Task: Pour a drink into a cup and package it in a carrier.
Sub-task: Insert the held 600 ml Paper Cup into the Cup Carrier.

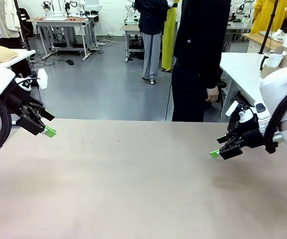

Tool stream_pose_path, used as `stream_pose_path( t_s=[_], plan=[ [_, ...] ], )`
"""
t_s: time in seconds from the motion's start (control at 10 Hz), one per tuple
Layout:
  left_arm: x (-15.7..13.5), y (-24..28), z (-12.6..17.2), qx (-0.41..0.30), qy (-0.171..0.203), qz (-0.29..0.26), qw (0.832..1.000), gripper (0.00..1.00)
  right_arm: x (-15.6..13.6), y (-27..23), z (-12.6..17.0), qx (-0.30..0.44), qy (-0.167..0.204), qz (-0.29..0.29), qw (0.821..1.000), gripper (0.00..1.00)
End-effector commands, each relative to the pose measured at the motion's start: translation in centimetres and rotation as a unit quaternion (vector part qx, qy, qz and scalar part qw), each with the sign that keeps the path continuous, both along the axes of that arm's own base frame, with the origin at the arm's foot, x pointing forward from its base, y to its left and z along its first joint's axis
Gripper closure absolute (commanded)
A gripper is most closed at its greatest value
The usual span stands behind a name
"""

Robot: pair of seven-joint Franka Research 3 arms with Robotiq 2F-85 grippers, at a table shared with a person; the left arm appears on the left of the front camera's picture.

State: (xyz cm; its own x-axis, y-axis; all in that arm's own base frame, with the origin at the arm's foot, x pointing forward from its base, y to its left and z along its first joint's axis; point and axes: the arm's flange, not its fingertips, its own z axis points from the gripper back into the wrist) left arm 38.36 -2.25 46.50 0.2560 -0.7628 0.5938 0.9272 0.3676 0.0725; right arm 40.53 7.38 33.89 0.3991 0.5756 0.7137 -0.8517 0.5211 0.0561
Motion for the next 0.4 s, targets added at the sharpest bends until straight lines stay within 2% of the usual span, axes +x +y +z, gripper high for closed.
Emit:
stream_pose_path(
  t_s=[0.0, 0.3],
  plan=[
    [0.08, 0.06, -0.12, -0.012, -0.003, -0.005, 1.0, 0.0, -0.01, -0.02, 0.31, 0.0, -0.002, 0.0, 1.0, 0.0],
    [0.08, 0.06, -0.12, -0.012, -0.003, -0.005, 1.0, 0.0, -0.01, -0.02, 0.31, 0.0, -0.002, 0.0, 1.0, 0.0]
  ],
)
